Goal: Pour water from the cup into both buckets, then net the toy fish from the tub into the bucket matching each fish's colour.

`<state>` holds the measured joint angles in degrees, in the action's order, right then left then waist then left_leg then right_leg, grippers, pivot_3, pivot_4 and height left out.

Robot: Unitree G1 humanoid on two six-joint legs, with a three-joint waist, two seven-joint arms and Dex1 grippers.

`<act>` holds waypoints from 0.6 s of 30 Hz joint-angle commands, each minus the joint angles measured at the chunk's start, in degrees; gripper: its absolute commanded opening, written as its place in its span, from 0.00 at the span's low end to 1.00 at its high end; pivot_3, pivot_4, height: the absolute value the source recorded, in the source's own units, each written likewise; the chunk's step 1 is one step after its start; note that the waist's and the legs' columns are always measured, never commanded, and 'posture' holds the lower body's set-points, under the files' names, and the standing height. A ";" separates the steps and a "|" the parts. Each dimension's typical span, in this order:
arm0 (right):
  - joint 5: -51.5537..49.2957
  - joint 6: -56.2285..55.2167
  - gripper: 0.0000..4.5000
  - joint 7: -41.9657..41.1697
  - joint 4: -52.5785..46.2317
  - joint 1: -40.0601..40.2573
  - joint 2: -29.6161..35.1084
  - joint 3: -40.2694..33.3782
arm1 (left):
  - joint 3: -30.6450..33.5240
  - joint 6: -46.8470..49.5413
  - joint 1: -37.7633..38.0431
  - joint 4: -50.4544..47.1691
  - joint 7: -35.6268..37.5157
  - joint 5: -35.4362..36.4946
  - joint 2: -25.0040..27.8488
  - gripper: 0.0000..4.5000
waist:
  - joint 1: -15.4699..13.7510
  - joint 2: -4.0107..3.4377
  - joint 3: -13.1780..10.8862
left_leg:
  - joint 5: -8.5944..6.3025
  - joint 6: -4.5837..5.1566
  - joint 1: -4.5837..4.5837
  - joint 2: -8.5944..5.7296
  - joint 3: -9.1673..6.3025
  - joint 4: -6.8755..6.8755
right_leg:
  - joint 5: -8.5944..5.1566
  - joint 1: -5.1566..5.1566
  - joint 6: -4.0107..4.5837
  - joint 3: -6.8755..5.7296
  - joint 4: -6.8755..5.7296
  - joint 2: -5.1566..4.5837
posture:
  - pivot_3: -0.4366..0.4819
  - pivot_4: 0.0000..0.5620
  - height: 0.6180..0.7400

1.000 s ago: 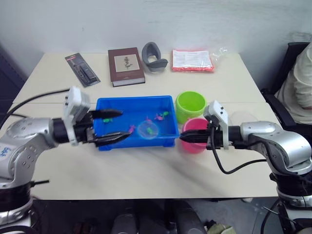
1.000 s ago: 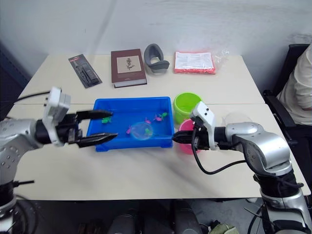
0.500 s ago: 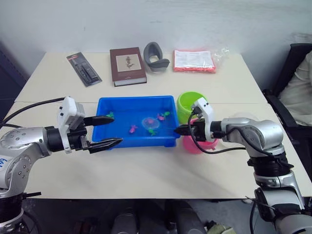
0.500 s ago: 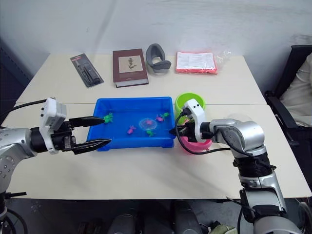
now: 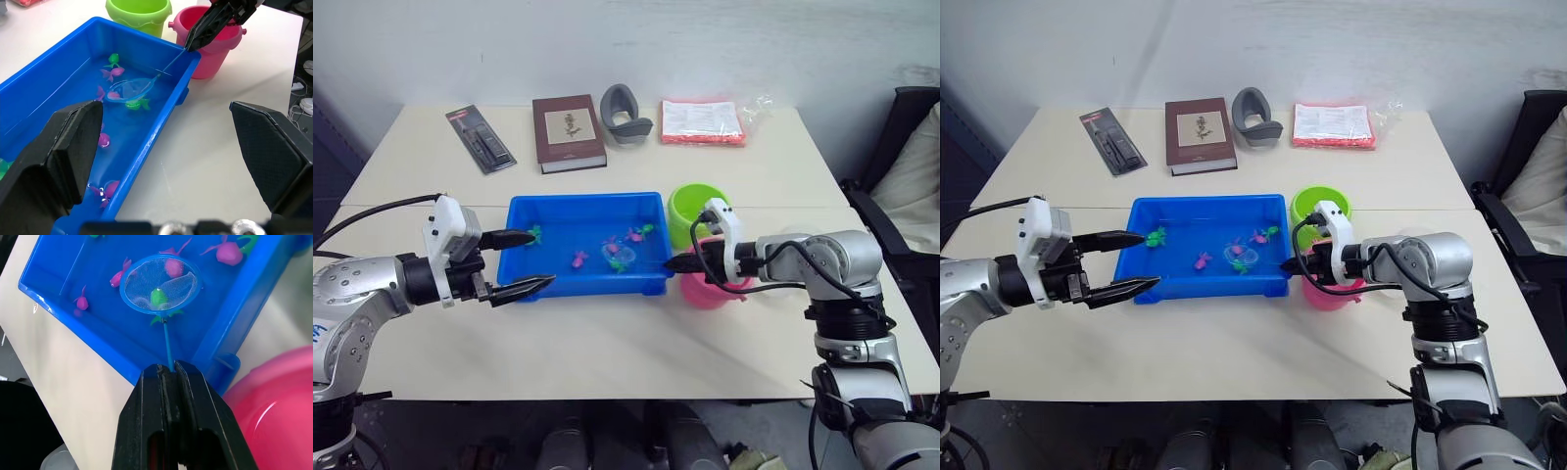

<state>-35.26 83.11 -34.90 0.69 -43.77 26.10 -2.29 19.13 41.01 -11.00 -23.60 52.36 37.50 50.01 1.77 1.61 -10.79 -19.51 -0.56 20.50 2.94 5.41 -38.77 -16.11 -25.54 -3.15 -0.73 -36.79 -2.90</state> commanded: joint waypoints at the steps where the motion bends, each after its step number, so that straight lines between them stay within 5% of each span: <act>1: -0.68 3.59 0.00 2.01 -0.61 -2.74 0.15 -3.51 | 0.51 -1.48 0.33 -0.59 -0.46 -0.45 0.47 0.99 | 0.00 0.00 0.00 | 0.00 0.00 0.00 0.00 0.01 0.00 | 0.00 0.00 0.00 -0.01 0.00 -0.01 | 0.48 0.27 1.00; 18: 1.93 4.38 0.00 3.61 7.43 -8.35 -0.30 1.10 | -1.68 -5.20 -0.12 1.18 -0.81 -2.49 0.21 0.99 | 0.06 0.00 0.00 | 0.04 -0.01 0.01 -0.05 0.01 0.59 | 0.00 -0.03 0.00 -0.14 0.44 -0.07 | 0.48 0.27 1.00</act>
<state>-34.06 87.55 -31.93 7.44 -51.01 26.04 -0.80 16.95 36.98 -10.72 -21.65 51.65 35.42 49.91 1.83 1.60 -10.79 -19.47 -0.58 20.53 2.87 5.42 -38.18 -16.10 -25.57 -3.16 -0.88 -36.31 -3.01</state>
